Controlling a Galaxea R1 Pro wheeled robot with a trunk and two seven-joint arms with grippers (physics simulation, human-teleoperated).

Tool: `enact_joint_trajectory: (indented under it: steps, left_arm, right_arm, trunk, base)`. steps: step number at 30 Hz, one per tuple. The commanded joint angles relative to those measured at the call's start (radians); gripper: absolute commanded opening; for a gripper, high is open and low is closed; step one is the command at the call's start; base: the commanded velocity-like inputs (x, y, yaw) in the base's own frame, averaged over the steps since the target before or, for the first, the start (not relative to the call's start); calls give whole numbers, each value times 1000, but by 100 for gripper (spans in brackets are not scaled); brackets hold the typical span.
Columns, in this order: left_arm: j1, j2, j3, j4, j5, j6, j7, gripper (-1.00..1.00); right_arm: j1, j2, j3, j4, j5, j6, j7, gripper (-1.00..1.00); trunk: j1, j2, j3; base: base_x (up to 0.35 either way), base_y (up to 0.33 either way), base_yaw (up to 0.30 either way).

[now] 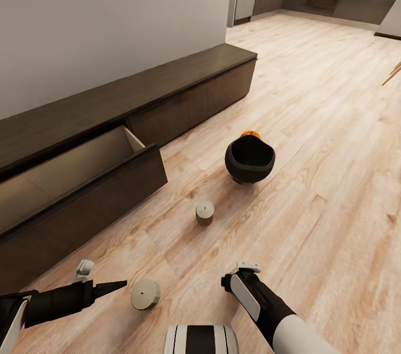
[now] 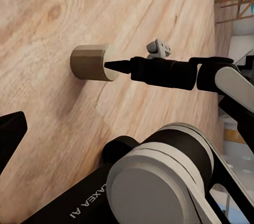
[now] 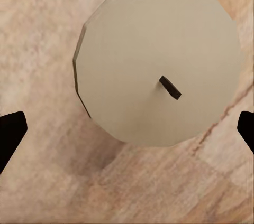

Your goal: Place each of the two pumpkins and all three candles from the living room inside a cabinet in the living room (use any cabinet), then make sure every cabinet is closed, and position the cauldron so it is next to a table in the living room.

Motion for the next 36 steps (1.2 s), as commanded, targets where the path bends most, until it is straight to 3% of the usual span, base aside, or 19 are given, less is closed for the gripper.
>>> enact_joint_trajectory:
  steps: [1, 8, 25, 36]
  left_arm:
    - [0, 0, 0, 0, 2, 7, -2, 100]
    - [0, -1, -2, 0, 2, 7, -2, 100]
    - [0, -2, -4, 0, 2, 7, -2, 100]
    - [0, -2, -4, 0, 2, 7, -2, 100]
  right_arm:
    - [-1, -1, 5, -1, -8, 2, -8, 100]
    - [-1, -2, 5, -2, -8, 0, -8, 100]
    - [-1, -5, 5, 3, -8, -6, -7, 100]
    - [-1, -7, 5, 3, -8, -10, -7, 100]
  trunk:
    - [0, 0, -1]
    - [0, 0, -1]
    - [6, -4, -55]
    - [6, -4, -55]
  base:
    - [0, 0, 0]
    - [0, 0, 0]
    - [0, 0, 0]
    - [48, 0, 0]
